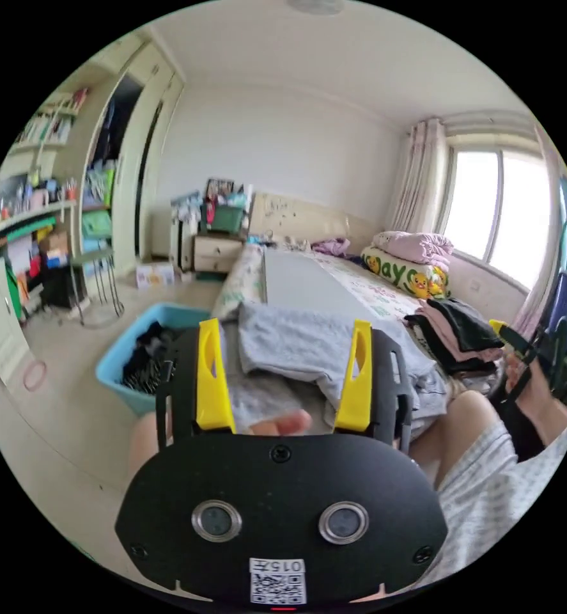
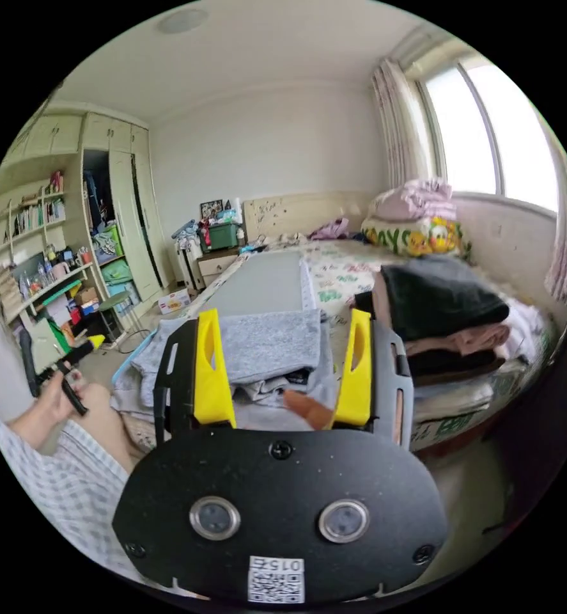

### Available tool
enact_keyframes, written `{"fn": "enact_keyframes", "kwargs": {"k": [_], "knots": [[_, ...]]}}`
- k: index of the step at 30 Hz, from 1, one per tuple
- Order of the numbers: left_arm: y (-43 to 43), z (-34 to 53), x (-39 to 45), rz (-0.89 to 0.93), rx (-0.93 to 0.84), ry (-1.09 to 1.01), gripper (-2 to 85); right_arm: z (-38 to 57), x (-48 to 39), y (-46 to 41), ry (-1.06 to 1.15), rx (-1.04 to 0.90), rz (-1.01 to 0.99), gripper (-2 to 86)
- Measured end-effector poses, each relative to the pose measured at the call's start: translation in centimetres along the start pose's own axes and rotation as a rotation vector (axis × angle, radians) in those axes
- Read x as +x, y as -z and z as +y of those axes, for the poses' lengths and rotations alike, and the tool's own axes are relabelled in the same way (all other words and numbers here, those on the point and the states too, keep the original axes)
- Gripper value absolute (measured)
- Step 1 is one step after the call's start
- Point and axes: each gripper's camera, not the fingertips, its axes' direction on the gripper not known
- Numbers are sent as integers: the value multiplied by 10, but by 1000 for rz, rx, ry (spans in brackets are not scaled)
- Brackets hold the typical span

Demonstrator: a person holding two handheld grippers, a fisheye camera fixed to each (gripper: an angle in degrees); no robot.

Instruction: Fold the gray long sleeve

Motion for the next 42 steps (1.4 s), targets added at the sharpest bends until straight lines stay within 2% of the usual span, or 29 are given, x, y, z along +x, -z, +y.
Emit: {"fn": "enact_keyframes", "kwargs": {"k": [3,6,12,14,17,20,23,28,34,37,42], "knots": [[-46,-3,-26,105,-234,161,172,2,19,-34,-86,-219,-137,139],[-78,1,-36,220,-295,199,156,13,36,-73,-203,-357,-352,111],[-129,-5,-43,323,-397,185,116,33,39,-140,-273,-582,-464,107],[-135,-14,-44,327,-392,142,92,30,39,-150,-265,-604,-500,95],[-137,-31,-54,368,-404,146,31,20,42,-151,-252,-614,-515,34],[-128,-47,-75,501,-364,232,8,5,59,-137,-269,-577,-621,12],[-136,-54,-105,573,-414,354,0,-2,90,-134,-312,-602,-645,3],[-158,-62,-105,402,-539,293,0,11,98,-165,-275,-762,-539,1],[-134,-80,-127,413,-515,421,0,19,118,-154,-330,-689,-592,5],[-108,-95,-128,306,-463,439,-4,17,128,-151,-359,-676,-608,5],[-100,-126,-107,466,-448,339,23,8,131,-146,-327,-675,-589,6]]}}
